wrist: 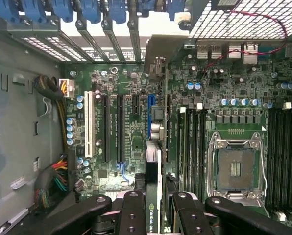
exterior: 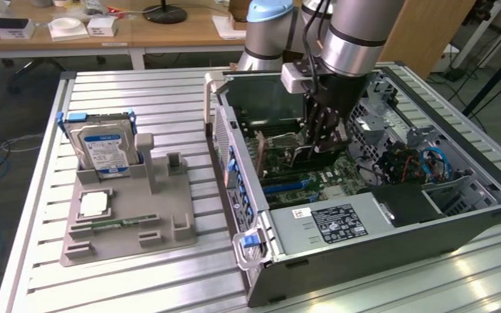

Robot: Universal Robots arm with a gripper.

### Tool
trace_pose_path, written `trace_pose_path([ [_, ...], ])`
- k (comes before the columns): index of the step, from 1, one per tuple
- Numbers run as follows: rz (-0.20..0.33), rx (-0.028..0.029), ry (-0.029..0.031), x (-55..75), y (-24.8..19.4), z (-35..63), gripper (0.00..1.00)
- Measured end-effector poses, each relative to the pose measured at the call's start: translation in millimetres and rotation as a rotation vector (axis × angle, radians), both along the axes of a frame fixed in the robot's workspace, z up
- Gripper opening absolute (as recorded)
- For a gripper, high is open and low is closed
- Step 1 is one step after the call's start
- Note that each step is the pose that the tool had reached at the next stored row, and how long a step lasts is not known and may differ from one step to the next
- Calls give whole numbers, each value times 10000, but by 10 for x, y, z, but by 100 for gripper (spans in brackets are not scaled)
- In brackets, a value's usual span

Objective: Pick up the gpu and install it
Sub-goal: 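Insert the gpu into the slot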

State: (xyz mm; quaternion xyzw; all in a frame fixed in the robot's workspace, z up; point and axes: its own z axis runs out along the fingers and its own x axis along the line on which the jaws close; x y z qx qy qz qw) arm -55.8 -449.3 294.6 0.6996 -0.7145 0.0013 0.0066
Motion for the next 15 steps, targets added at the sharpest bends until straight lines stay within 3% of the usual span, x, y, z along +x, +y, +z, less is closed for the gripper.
trace_pose_path([
  [7,1,-2,-192,-106,0,-61,26],
  [15,3,-11,-224,-144,-5,-140,26],
])
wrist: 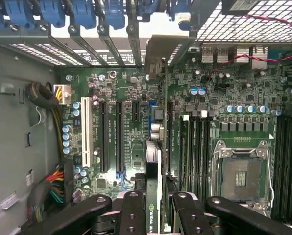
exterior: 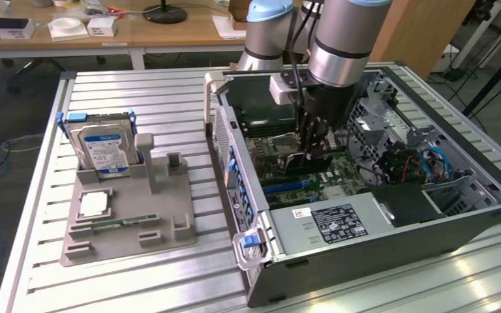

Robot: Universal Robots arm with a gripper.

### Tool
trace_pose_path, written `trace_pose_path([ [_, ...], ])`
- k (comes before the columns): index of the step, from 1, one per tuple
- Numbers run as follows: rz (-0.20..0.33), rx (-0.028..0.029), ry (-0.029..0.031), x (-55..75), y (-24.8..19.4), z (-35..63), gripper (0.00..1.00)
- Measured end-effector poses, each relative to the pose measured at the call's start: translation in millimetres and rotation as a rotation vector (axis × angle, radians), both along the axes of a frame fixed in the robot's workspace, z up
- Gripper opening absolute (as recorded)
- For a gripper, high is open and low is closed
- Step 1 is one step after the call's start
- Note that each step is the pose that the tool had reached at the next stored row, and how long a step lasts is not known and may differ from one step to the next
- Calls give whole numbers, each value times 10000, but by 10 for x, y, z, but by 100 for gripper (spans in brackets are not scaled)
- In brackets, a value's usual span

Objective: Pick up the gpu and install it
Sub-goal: 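Insert the gpu into the slot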

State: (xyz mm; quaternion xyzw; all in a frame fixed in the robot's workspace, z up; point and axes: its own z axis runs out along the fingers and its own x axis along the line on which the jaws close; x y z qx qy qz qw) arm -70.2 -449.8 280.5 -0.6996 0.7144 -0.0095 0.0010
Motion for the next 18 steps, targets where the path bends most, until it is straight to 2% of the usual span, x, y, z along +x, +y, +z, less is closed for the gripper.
trace_pose_path([
  [6,0,-13,0,-9,-6,-62,26],
  [12,-2,-15,0,-15,-57,-72,26],
  [18,0,-14,-13,-72,-62,-87,26],
])
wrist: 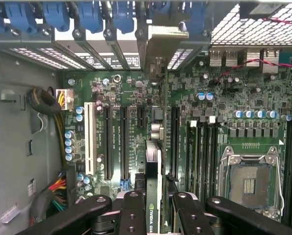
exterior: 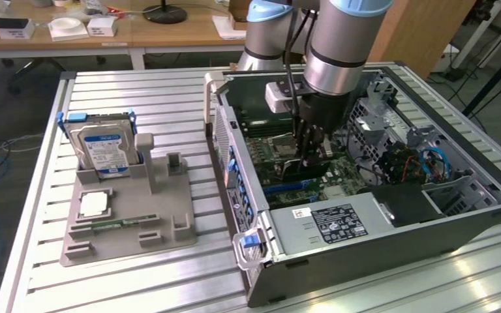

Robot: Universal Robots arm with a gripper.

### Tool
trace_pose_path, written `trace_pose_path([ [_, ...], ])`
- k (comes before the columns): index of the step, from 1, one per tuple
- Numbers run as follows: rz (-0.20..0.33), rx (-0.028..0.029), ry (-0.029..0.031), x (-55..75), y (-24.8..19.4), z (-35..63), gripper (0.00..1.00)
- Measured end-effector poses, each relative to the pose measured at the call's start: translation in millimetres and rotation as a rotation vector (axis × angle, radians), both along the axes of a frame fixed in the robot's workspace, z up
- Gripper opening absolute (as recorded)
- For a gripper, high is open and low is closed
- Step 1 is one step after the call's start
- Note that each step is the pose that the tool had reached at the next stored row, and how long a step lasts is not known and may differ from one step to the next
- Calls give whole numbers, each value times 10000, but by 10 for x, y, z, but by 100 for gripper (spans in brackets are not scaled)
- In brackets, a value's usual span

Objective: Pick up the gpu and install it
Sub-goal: 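Insert the gpu into the slot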

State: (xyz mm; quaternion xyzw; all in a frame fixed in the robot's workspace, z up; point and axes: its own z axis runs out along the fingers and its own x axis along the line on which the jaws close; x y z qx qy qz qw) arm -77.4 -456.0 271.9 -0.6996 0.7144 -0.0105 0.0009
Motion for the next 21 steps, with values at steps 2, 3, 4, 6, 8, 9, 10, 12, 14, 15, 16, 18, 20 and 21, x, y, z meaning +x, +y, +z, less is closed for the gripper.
trace_pose_path([
  [2,-1,0,-1,-19,0,-5,26],
  [3,-1,0,-1,-29,0,-7,26],
  [4,-1,0,-3,-38,-1,-11,26],
  [6,0,-2,-2,-44,-1,-12,26],
  [8,0,-1,-2,-44,-1,-12,26],
  [9,0,-1,-2,-44,-1,-12,26],
  [10,0,-1,-2,-44,-1,-12,26],
  [12,0,-1,-3,-44,-1,-15,26],
  [14,0,1,-3,-44,-1,-26,26],
  [15,-1,0,-3,-44,0,-32,26],
  [16,-1,-1,-2,-44,-1,-37,26],
  [18,0,-1,-2,-44,-1,-52,26],
  [20,0,0,-3,-44,-1,-64,26],
  [21,0,-2,-2,-45,-1,-67,26],
])
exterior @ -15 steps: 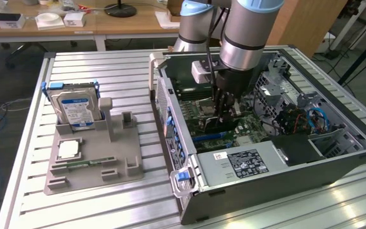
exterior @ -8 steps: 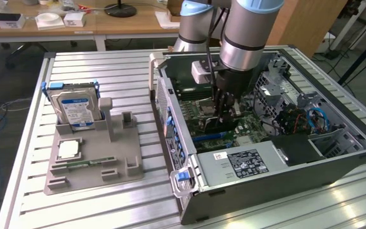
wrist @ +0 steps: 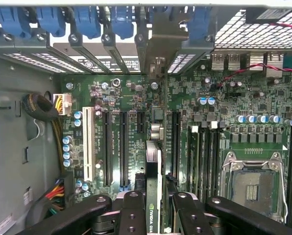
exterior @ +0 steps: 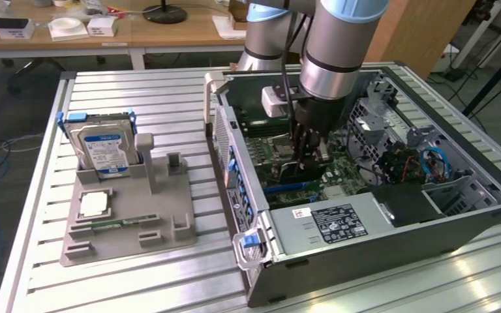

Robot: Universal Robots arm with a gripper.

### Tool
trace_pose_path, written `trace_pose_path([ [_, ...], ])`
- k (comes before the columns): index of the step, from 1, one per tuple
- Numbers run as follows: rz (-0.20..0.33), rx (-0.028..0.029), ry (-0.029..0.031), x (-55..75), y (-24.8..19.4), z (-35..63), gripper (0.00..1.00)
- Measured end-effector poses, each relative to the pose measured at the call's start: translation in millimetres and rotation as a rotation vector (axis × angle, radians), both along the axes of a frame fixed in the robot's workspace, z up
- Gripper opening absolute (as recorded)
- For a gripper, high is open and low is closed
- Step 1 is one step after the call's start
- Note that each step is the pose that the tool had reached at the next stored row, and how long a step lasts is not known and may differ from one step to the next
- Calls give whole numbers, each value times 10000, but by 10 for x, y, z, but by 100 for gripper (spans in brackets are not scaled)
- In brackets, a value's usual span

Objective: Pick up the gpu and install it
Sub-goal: 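Insert the gpu into the slot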

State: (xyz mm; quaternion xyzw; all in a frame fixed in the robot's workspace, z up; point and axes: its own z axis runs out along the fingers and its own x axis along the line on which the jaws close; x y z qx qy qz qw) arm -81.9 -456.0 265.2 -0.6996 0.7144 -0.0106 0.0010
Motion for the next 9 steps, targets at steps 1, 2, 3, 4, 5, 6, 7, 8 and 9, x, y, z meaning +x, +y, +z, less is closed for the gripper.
trace_pose_path([
  [1,0,3,-1,-1,0,-6,26],
  [2,0,2,-1,-1,1,-11,26],
  [3,1,1,-1,-2,0,-17,26],
  [4,0,1,0,-3,0,-24,26],
  [5,0,1,-1,-4,0,-30,26],
  [6,0,1,0,-5,0,-37,26],
  [7,0,1,0,-6,0,-43,26],
  [8,0,1,0,-6,0,-49,26],
  [9,0,1,0,-6,0,-54,26],
])
